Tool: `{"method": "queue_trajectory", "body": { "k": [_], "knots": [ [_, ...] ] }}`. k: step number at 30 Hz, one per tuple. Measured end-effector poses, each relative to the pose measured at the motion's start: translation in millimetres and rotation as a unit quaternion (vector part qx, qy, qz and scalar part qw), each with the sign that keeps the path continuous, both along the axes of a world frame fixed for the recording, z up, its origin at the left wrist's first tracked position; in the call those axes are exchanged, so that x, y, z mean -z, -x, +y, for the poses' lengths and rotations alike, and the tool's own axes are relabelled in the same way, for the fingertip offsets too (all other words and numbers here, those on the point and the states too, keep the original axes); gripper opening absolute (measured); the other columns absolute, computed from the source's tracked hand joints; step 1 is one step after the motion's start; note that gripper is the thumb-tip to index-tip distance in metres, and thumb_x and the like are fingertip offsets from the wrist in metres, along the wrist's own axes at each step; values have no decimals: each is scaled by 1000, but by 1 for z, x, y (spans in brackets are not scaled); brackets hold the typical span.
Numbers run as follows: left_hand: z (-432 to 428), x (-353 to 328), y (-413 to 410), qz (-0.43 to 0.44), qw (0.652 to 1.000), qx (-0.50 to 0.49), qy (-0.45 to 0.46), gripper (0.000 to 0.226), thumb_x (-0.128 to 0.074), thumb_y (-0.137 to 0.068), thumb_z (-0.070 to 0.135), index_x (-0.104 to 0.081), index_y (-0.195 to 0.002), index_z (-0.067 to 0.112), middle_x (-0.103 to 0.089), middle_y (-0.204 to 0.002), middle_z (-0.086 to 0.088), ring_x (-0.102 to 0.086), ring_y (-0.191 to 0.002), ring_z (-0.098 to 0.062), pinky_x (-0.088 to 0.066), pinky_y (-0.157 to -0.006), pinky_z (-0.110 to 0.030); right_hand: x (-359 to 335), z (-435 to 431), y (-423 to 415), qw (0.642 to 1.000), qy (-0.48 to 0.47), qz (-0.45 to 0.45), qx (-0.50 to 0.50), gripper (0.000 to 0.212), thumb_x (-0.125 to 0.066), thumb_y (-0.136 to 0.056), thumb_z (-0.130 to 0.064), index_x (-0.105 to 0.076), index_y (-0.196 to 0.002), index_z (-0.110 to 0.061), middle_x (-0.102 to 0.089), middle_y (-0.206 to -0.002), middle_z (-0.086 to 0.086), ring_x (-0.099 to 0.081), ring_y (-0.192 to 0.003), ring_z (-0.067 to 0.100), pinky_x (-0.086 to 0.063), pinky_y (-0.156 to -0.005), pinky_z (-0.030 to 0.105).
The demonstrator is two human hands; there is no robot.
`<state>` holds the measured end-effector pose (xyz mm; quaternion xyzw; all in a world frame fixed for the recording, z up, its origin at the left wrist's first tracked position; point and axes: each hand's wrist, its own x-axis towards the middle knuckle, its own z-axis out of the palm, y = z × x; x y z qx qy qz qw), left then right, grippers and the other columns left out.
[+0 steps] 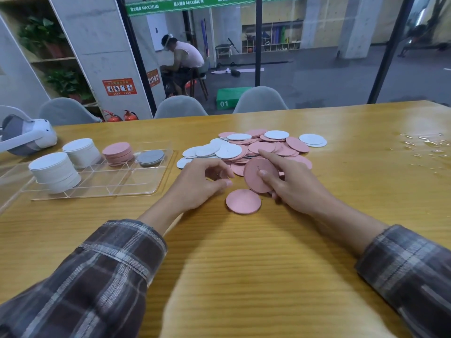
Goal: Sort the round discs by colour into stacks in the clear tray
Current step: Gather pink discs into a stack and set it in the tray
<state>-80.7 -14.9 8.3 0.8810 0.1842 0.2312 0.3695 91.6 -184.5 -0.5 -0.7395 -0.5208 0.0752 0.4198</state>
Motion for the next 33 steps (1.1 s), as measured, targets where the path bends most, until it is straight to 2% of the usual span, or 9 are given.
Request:
{"method": "queue_trajectory", "body": {
  "k": [4, 6, 10, 16, 22, 26, 28, 30, 33],
  "knots": [
    [-10, 5, -7, -28, 999, -27, -23, 18, -82, -86, 14, -76, -93, 30, -73, -84, 3, -65, -75, -5, -50, -75, -16, -1, 0, 2, 1000, 1, 9, -6, 49, -56, -104, -28, -45, -152, -35, -61, -70, -16, -61, -52, 10, -48, -57, 15],
    [-13, 5, -7, 8, 998, -27, -50, 9, -84, -85, 29, -77, -90, 30, -71, -82, 9, -63, -73, -8, -48, -70, -16, 0, 0, 1, 1000, 6, 9, 5, 49, -55, -104, -29, -44, -151, -36, -63, -65, -8, -61, -51, 10, -47, -56, 14],
    [-19, 4, -3, 64, 993, 30, -91, 27, -92, -71, 47, -79, -90, 31, -67, -83, 18, -59, -79, -5, -49, -72, -18, 1, 0, 0, 1000, 11, 10, 7, 50, -55, -104, -30, -43, -152, -36, -63, -61, -5, -61, -50, 10, -47, -58, 15],
    [-19, 0, -2, 77, 994, 55, -47, 31, -96, -69, 36, -74, -91, 33, -69, -90, 12, -62, -78, -12, -48, -68, -17, 2, 0, -1, 1000, 9, 8, 1, 49, -55, -104, -29, -44, -151, -35, -61, -61, -9, -60, -49, 9, -49, -57, 17],
    [-17, 1, -8, -58, 998, 12, -2, 21, -88, -79, 13, -76, -92, 24, -70, -87, 6, -60, -75, -8, -50, -72, -20, 0, 0, -1, 999, 0, 26, -24, 43, -51, -106, -24, -49, -148, -34, -60, -76, -17, -58, -50, 9, -48, -55, 16],
    [-25, 6, -14, -101, 994, -34, 1, 18, -87, -81, 16, -76, -94, 22, -70, -86, 2, -64, -75, -12, -52, -73, -23, 1, 4, -1, 998, -4, 51, -39, 41, -46, -108, -25, -51, -147, -35, -61, -67, -20, -59, -53, 11, -48, -55, 20],
    [-28, 7, -16, -112, 993, -43, -7, 18, -86, -82, 16, -75, -94, 22, -70, -86, 4, -66, -76, -12, -55, -73, -25, 1, 3, -1, 998, 1, 47, -51, 42, -48, -107, -31, -49, -148, -36, -63, -75, -27, -60, -57, 4, -46, -58, 16],
    [-30, 8, -17, -121, 991, -45, -22, 19, -86, -82, 16, -73, -95, 22, -71, -85, 6, -67, -76, -9, -56, -71, -26, 0, 1, -1, 998, 15, 7, -64, 50, -58, -102, -38, -45, -151, -37, -64, -103, -26, -57, -67, -12, -42, -68, 13],
    [-28, 7, -17, -123, 991, -46, -30, 17, -85, -83, 17, -73, -94, 22, -71, -83, 8, -68, -77, -6, -54, -72, -20, 1, -1, 0, 997, 22, -35, -70, 60, -66, -98, -32, -42, -153, -36, -62, -123, -20, -50, -79, -24, -43, -86, 20]
  ]
}}
